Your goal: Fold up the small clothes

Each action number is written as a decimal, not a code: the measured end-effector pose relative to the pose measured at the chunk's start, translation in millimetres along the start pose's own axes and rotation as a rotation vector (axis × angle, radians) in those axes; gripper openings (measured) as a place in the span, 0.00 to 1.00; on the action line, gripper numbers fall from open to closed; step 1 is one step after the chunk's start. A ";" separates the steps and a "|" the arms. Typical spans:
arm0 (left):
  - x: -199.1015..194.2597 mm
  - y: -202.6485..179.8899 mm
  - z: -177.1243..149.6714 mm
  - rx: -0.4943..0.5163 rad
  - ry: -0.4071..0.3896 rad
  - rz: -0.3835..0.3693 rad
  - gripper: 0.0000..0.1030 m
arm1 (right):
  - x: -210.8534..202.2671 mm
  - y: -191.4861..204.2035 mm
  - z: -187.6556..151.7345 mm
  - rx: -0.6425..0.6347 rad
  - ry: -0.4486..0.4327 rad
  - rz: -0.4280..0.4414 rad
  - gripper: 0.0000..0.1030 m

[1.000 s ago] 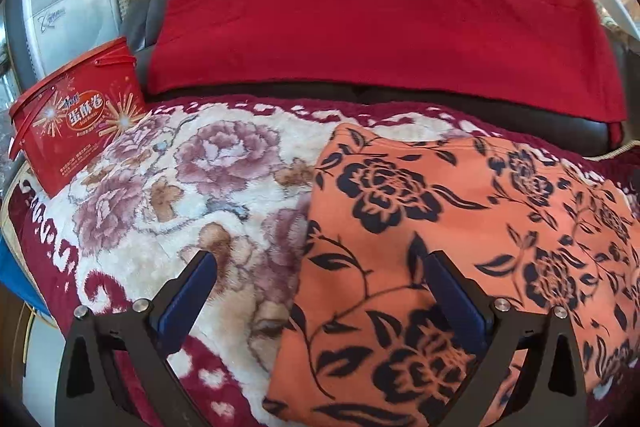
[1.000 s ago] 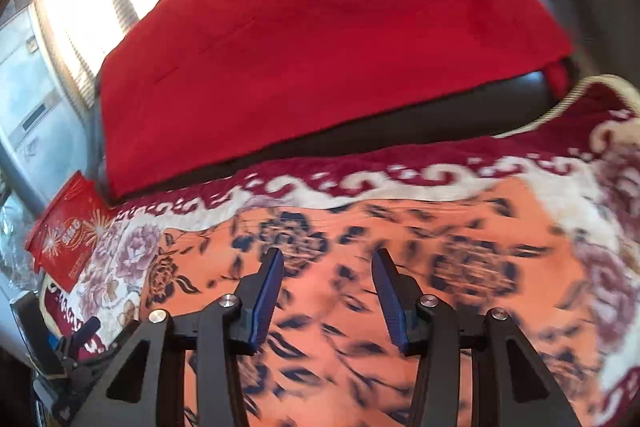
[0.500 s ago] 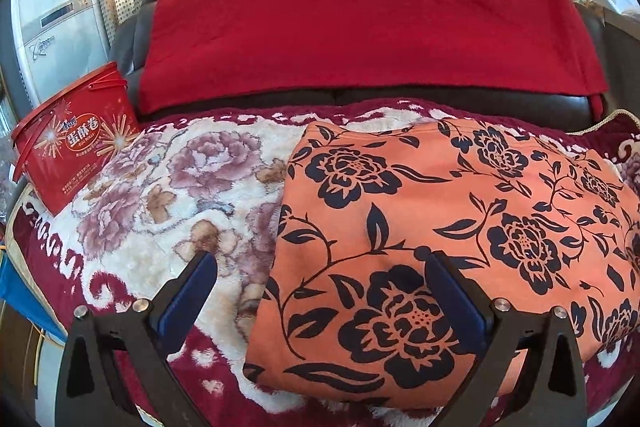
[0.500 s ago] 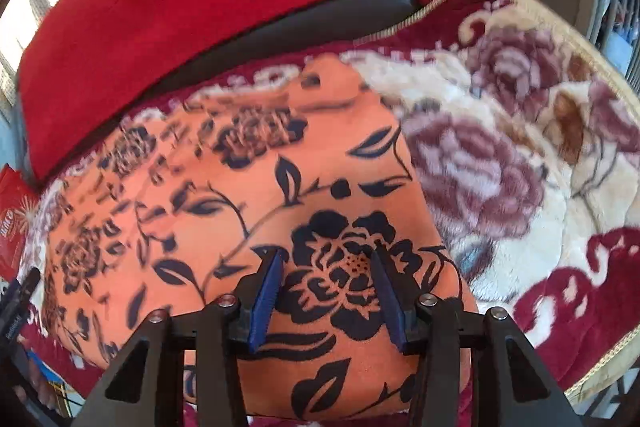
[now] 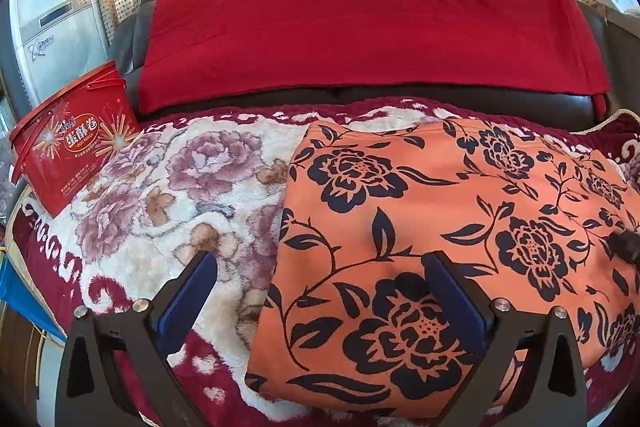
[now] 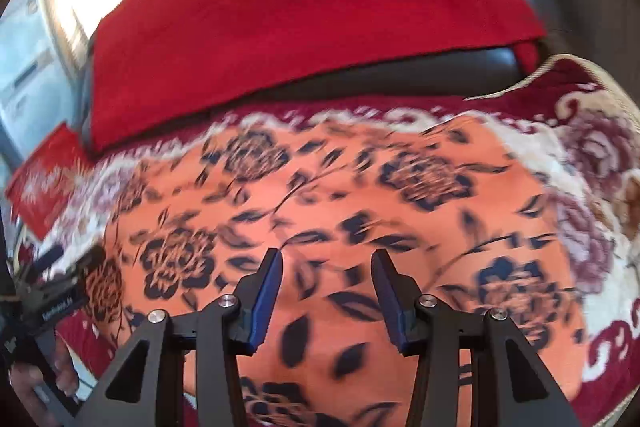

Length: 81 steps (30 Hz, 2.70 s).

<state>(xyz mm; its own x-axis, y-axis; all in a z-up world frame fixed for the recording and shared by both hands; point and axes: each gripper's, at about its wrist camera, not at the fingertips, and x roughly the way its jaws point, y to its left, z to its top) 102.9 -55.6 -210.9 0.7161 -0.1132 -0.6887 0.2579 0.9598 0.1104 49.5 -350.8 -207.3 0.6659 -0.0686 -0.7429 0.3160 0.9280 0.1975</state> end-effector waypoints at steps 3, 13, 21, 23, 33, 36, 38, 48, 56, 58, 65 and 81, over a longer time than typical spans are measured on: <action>7.4 -0.9 -2.0 0.018 0.030 0.027 1.00 | 19.2 11.9 -7.5 -0.059 0.075 -0.070 0.49; 16.2 3.7 -7.3 0.016 0.087 0.047 1.00 | -4.8 6.4 -5.1 0.008 -0.017 0.002 0.49; 15.4 2.5 -7.4 0.024 0.085 0.046 1.00 | 14.3 14.9 -9.9 -0.052 0.071 -0.059 0.51; 14.9 2.6 -7.4 0.025 0.084 0.045 1.00 | 9.2 11.4 -9.3 -0.022 0.049 -0.035 0.51; 16.0 2.6 -6.9 0.030 0.085 0.039 1.00 | 18.1 6.9 -9.3 -0.018 0.075 -0.060 0.51; 16.0 3.0 -6.8 0.030 0.083 0.039 1.00 | 12.6 7.7 -9.4 -0.017 0.055 -0.049 0.51; 15.4 3.4 -6.4 0.030 0.078 0.038 1.00 | 6.4 2.5 -6.7 0.013 0.028 -0.022 0.51; 12.0 8.9 -3.7 0.005 0.060 0.036 1.00 | -14.6 -4.7 0.7 0.071 -0.082 0.006 0.51; 15.9 11.8 -4.4 -0.005 0.076 0.044 1.00 | -1.1 -17.7 1.1 0.150 -0.023 -0.030 0.51; 16.1 12.1 -4.7 -0.005 0.075 0.045 1.00 | 3.4 -23.6 0.9 0.177 0.000 -0.030 0.51; 18.7 10.2 -6.3 0.001 0.086 0.045 1.00 | 16.6 -32.9 -2.9 0.214 0.071 -0.050 0.51; 19.6 11.6 -6.4 -0.005 0.091 0.037 1.00 | 11.8 -101.1 11.1 0.395 0.039 -0.132 0.51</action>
<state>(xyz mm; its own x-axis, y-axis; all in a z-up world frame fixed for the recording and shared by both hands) 115.8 -45.0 -227.7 0.6631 -0.0538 -0.7466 0.2288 0.9642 0.1338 32.8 -449.5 -228.9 0.5784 -0.1570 -0.8005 0.6374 0.6994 0.3234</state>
